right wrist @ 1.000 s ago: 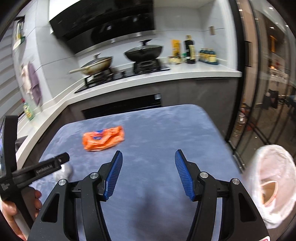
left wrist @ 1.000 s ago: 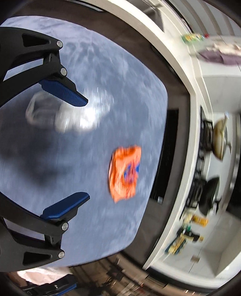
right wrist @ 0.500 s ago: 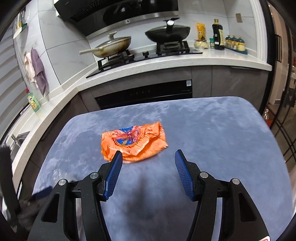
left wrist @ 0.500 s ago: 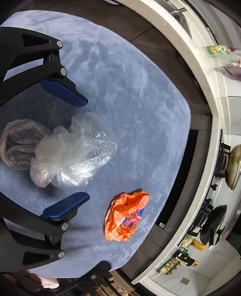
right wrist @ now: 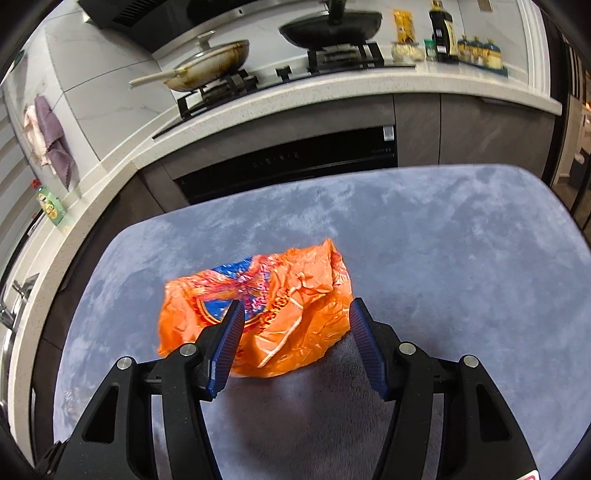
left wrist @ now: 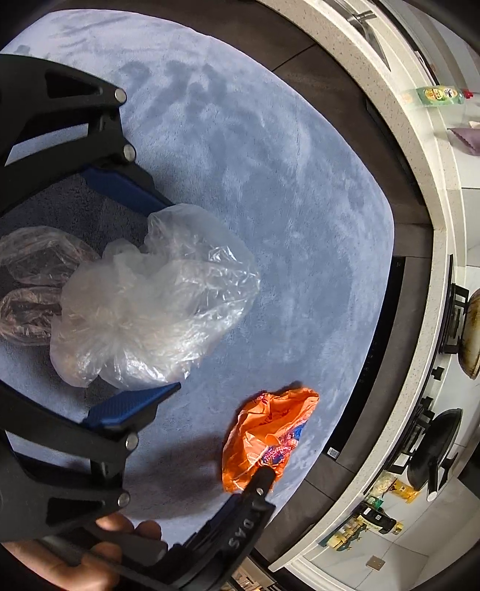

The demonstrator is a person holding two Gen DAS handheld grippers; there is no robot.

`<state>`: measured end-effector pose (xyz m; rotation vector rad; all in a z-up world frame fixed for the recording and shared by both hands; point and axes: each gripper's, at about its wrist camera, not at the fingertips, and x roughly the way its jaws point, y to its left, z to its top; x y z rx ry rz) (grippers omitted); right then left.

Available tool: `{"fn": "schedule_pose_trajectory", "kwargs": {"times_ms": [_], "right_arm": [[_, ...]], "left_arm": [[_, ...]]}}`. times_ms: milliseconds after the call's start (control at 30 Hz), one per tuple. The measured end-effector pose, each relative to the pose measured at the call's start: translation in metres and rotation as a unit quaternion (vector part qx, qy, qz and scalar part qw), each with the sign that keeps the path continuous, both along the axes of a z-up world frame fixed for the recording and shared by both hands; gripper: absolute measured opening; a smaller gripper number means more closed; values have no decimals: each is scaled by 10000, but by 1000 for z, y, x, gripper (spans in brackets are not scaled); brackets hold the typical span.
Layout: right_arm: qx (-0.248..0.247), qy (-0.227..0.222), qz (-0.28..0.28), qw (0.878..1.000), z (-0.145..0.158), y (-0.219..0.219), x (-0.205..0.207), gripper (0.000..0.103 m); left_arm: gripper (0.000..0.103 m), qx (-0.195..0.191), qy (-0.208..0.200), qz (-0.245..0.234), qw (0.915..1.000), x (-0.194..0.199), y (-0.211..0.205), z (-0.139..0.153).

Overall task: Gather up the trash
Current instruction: 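Grasp the clear plastic bags with the left tool while the right tool grasps the orange wrapper, then carry the plastic bags and orange wrapper over the trash bin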

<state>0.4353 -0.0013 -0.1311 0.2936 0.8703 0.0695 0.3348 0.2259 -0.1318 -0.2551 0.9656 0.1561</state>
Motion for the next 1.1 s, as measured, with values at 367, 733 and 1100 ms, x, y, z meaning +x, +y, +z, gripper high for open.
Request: {"fn": "schedule_pose_trajectory", "kwargs": {"times_ms": [367, 733, 1100], "right_arm": [[-60, -109, 91, 9999, -2, 0, -13, 16], [-96, -652, -70, 9978, 51, -32, -56, 13], [-194, -1405, -626, 9879, 126, -112, -123, 13]], "left_arm": [[31, -147, 31, -289, 9995, -7, -8, 6], [30, -189, -316, -619, 9974, -27, -39, 48], [30, -2, -850, -1395, 9866, -59, -118, 108]]}}
